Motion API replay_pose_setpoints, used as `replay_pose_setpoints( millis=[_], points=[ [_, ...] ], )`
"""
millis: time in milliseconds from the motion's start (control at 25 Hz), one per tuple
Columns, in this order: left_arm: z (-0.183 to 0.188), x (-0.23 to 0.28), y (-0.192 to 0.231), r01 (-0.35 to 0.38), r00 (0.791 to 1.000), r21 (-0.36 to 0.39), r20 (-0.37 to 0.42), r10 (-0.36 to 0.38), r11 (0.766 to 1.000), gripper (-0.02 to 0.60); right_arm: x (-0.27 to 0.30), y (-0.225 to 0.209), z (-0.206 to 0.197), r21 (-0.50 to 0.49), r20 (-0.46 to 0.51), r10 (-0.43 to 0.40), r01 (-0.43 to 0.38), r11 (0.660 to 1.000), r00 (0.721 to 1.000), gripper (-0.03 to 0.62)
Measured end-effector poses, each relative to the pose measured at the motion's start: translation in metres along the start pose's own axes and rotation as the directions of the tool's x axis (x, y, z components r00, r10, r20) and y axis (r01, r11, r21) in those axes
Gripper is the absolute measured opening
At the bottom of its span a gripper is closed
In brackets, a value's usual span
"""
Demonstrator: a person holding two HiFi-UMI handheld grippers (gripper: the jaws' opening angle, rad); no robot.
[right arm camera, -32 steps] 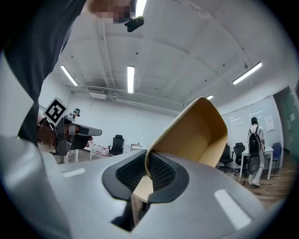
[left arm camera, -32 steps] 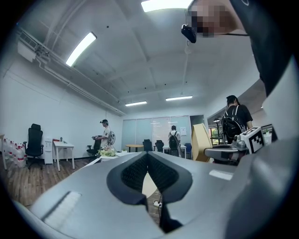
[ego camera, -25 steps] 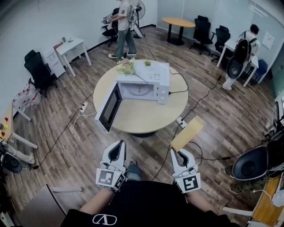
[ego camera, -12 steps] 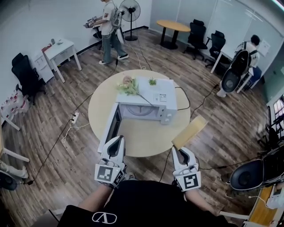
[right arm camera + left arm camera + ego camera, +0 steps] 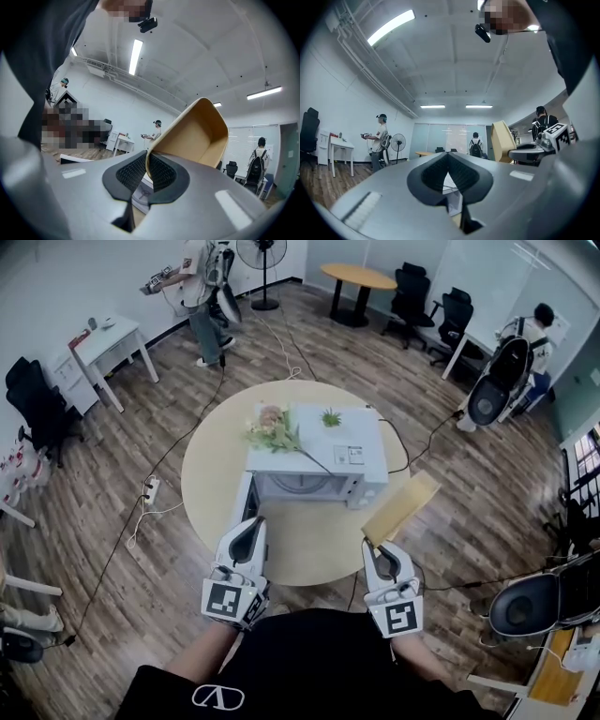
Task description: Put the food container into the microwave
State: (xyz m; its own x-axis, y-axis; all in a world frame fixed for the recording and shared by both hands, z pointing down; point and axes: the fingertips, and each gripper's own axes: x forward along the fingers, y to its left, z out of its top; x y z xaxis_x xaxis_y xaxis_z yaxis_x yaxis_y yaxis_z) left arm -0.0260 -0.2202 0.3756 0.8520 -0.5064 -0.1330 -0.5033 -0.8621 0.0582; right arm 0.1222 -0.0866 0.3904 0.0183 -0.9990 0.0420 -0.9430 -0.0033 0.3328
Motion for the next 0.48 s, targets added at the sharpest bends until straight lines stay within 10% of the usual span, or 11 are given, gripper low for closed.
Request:
replay_pose_setpoints(
  millis=[480],
  points=[
    [0.006, 0.021, -0.011, -0.091, 0.996, 0.046, -0.002, 0.091, 0.995, 0.000, 0.018, -0.034, 0.000, 0.007, 0.046, 0.082, -0.082, 0.997, 0.996, 0.021]
  ],
)
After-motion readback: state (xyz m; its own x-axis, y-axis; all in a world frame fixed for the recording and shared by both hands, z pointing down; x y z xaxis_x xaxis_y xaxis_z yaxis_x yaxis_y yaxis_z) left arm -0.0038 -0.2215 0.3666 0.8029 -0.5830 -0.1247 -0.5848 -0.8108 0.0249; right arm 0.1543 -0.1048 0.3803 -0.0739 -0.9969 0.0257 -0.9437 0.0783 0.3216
